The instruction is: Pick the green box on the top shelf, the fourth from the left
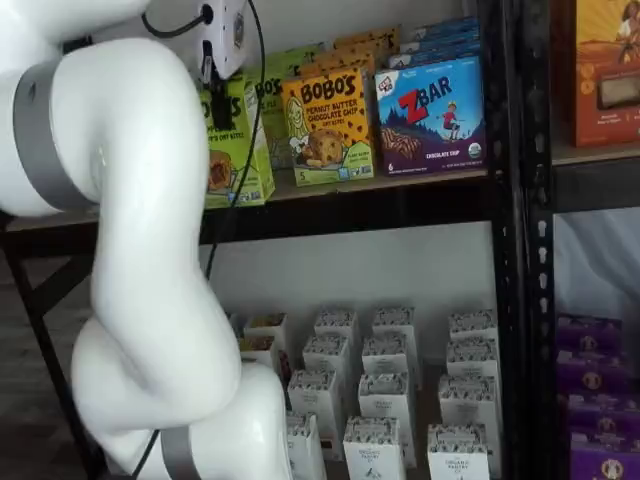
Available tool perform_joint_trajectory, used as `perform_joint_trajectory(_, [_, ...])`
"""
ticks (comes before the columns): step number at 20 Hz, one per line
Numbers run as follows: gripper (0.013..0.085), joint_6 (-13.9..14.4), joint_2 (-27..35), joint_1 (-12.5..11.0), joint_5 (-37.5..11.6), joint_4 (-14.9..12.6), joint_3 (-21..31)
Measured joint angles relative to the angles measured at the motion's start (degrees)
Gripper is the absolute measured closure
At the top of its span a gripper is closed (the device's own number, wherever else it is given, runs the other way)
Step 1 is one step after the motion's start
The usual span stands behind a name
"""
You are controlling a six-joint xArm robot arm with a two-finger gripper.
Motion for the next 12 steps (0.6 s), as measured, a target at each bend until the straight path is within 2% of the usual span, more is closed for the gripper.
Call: perform_joint_trajectory(12, [0.0770, -2.0, -4.1, -1.5, -0.9, -0.9, 5.2])
